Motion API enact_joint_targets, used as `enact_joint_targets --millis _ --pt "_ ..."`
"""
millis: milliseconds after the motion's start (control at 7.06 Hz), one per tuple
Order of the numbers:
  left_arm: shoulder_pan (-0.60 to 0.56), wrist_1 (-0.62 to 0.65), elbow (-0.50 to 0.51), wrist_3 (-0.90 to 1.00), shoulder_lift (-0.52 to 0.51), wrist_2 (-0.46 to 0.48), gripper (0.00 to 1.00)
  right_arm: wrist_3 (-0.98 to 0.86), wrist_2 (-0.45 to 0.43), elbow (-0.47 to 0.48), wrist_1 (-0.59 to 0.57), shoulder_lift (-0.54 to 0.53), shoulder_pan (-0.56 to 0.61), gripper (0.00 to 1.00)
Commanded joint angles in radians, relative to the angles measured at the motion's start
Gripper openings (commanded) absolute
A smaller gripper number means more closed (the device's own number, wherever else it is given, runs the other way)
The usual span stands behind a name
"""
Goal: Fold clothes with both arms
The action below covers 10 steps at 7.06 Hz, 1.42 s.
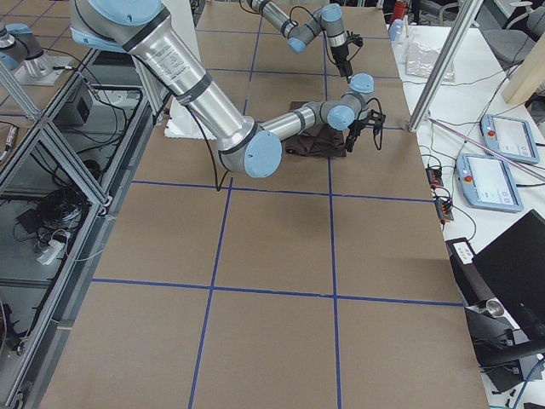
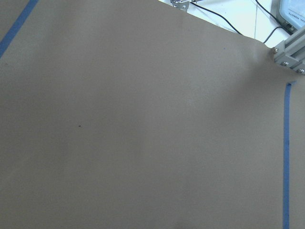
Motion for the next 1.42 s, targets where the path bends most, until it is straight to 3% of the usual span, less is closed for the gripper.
enact_joint_targets --millis 0,425,708,849,991,1274 --pt "-0.049 0.018 -0.166 0.109 0.149 -0.064 1.00 -0.091 -0.085 0.160 -0.133 -0.010 -0.058 1.00" --pt "-0.081 0.180 -0.259 0.198 0.164 -0.059 1.00 -0.314 -0.309 0.391 -0.338 -0.057 -0.242 0.99" --pt "-0.089 0.182 -0.256 0.199 0.167 -0.059 1.00 -0.391 -0.476 0.481 -0.341 -0.156 -0.373 0.84" --pt "-0.092 0.182 -0.258 0.198 0.168 -0.061 1.00 -0.414 -0.548 0.480 -0.342 -0.172 -0.416 0.75" --pt "-0.090 0.180 -0.256 0.198 0.179 -0.062 1.00 -0.449 -0.585 0.479 -0.345 -0.178 -0.439 0.69" --pt "-0.092 0.180 -0.258 0.198 0.179 -0.064 1.00 -0.462 -0.578 0.486 -0.344 -0.171 -0.441 0.55"
